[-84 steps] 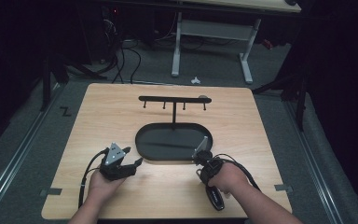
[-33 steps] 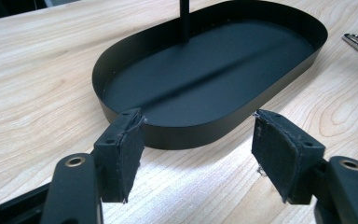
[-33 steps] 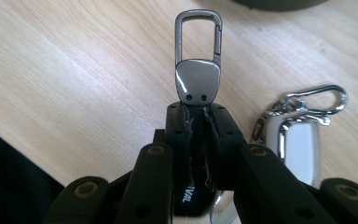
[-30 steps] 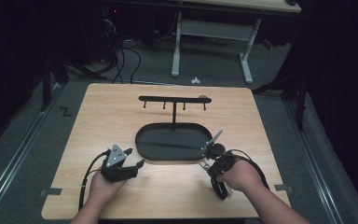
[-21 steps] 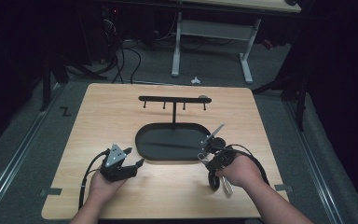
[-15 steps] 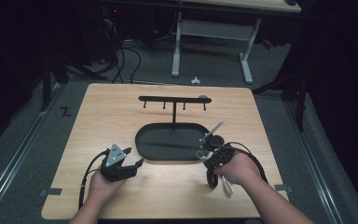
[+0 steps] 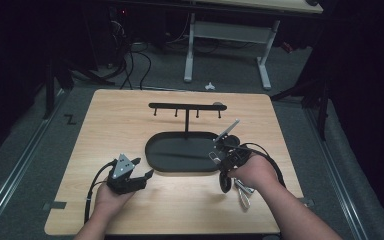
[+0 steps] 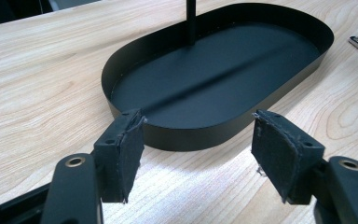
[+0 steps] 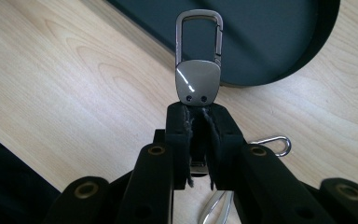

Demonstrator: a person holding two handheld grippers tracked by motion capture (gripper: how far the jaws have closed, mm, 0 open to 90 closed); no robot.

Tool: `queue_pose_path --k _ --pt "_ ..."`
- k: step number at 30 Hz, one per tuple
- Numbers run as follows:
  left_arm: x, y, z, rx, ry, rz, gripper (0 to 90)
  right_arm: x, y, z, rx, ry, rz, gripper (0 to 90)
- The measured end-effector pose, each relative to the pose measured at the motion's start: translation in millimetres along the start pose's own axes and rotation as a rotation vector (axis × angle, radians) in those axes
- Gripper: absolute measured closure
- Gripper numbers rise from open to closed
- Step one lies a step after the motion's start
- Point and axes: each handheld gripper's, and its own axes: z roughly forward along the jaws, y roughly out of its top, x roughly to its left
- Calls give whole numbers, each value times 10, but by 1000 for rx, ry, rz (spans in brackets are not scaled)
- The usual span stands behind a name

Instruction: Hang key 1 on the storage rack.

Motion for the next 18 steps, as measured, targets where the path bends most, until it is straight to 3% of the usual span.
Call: queue_pose_path --k 18 --pt "3 0 -6 1 -5 -2 345 -27 267 -175 -31 -16 5 805"
